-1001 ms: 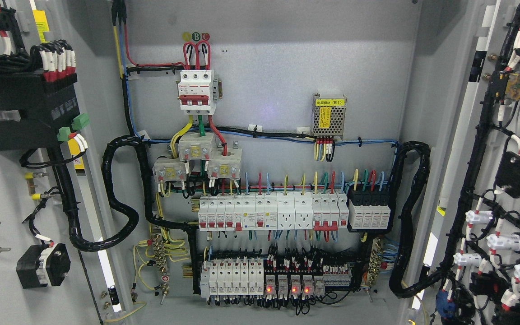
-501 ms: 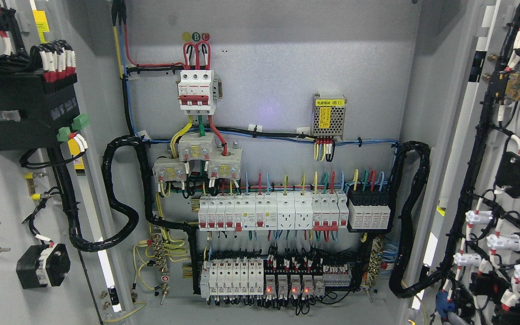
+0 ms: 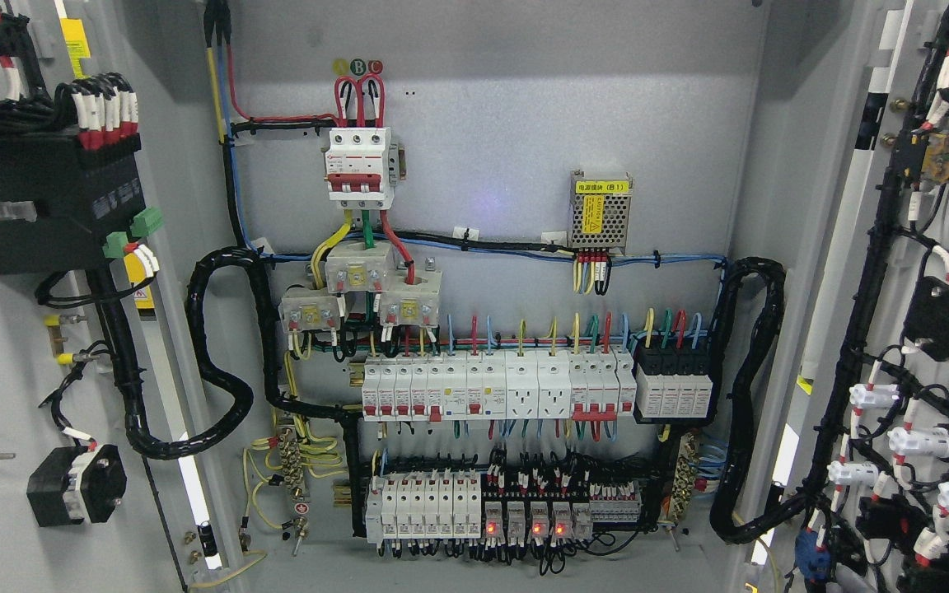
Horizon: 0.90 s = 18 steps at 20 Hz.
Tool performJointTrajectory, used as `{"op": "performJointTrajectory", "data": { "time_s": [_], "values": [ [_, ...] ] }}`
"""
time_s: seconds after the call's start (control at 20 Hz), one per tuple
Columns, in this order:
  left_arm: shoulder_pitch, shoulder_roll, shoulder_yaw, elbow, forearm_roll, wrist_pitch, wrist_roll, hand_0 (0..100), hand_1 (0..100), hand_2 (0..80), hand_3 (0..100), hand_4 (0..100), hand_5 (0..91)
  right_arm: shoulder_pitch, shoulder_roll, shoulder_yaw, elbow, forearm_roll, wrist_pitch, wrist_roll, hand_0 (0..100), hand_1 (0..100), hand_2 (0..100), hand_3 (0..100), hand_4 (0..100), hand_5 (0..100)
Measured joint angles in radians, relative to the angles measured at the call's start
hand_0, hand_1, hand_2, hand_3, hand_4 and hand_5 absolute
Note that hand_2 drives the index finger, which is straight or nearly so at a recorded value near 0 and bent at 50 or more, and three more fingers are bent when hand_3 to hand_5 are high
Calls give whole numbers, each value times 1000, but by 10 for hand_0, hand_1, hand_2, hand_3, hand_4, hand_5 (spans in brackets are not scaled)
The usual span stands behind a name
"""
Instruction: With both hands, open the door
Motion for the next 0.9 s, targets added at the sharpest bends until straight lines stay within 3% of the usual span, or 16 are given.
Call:
{"op": "performJointTrajectory", "data": {
  "time_s": [0.5,0.9],
  "values": [
    [1,1,115,18,100,136,-82,120,556,0,0,0,0,13,-17,-33,0,-46,4,0,0,500,40,0,0,0],
    [-39,38,205,67,150,218,-94,120,556,0,0,0,0,22,-23,-70,0,-121,1,2,0,500,40,0,0,0]
  ]
}}
